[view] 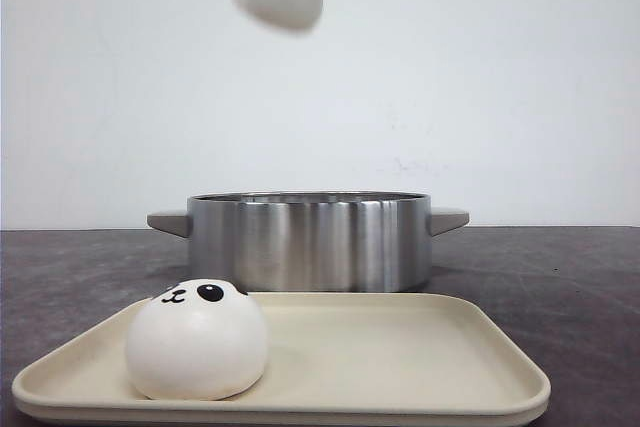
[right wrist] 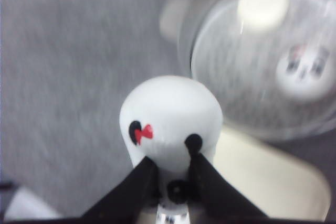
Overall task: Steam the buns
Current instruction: 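Lift the bun with the right gripper and release it into the pot, then lower the left gripper onto the last bun on the tray and grasp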
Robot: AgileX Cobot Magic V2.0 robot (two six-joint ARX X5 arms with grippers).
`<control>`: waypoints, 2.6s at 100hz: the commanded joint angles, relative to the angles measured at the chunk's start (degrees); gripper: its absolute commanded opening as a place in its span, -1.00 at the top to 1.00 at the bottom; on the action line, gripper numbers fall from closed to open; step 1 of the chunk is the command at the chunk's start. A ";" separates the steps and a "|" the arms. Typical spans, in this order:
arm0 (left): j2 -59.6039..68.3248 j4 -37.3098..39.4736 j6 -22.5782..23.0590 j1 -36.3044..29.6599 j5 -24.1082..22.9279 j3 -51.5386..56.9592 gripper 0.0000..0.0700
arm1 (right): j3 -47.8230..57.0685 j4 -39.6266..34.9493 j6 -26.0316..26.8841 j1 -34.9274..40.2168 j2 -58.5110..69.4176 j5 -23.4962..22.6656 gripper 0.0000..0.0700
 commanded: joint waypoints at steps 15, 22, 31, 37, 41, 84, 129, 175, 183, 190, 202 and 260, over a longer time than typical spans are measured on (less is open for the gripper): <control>1.05 1.27 0.55 -0.39 -0.15 1.20 -0.92 | 3.65 1.36 -5.95 -6.08 6.88 -0.13 1.00; 1.36 1.27 0.55 -0.39 -0.15 1.20 -0.92 | 3.65 1.25 -7.04 -8.07 9.62 -0.85 1.00; 1.62 1.03 0.57 -0.37 -0.17 1.20 -0.92 | 3.65 1.36 -7.30 -10.27 13.49 -3.61 1.00; 1.90 0.90 0.57 -0.37 -0.17 1.20 -0.92 | 3.65 1.62 -7.30 -11.28 16.24 -4.92 1.00; 1.88 0.79 0.57 -0.37 -0.20 1.20 -0.92 | 3.65 1.66 -7.30 -11.76 17.90 -5.51 1.00; 1.88 -1.42 0.55 -0.37 -2.78 1.20 -0.92 | 3.65 1.79 -8.85 -13.03 24.79 -10.75 0.32; 2.71 -3.91 0.24 -0.37 -5.05 1.11 -0.92 | 8.46 -3.43 -10.58 -13.70 24.65 -10.67 -0.47; 4.00 -4.92 -6.80 -0.66 0.76 -14.71 -0.92 | 25.73 -14.88 -18.91 -4.96 4.31 3.10 1.00; 4.15 -2.27 -8.11 -1.49 3.26 -21.00 -0.92 | 25.73 -14.99 -18.84 -2.19 -0.50 7.08 1.00; 4.63 0.96 -9.64 -2.62 5.86 -26.58 -0.92 | 25.73 -15.02 -18.82 -0.09 -4.22 9.60 1.00; 6.40 6.58 -12.07 -4.94 7.93 -34.62 -0.93 | 25.73 -15.26 -18.82 2.71 -9.29 11.41 1.00; 31.71 19.89 -13.29 -12.74 7.78 -41.75 -0.95 | 25.70 -24.26 -18.27 3.74 -17.20 17.99 1.00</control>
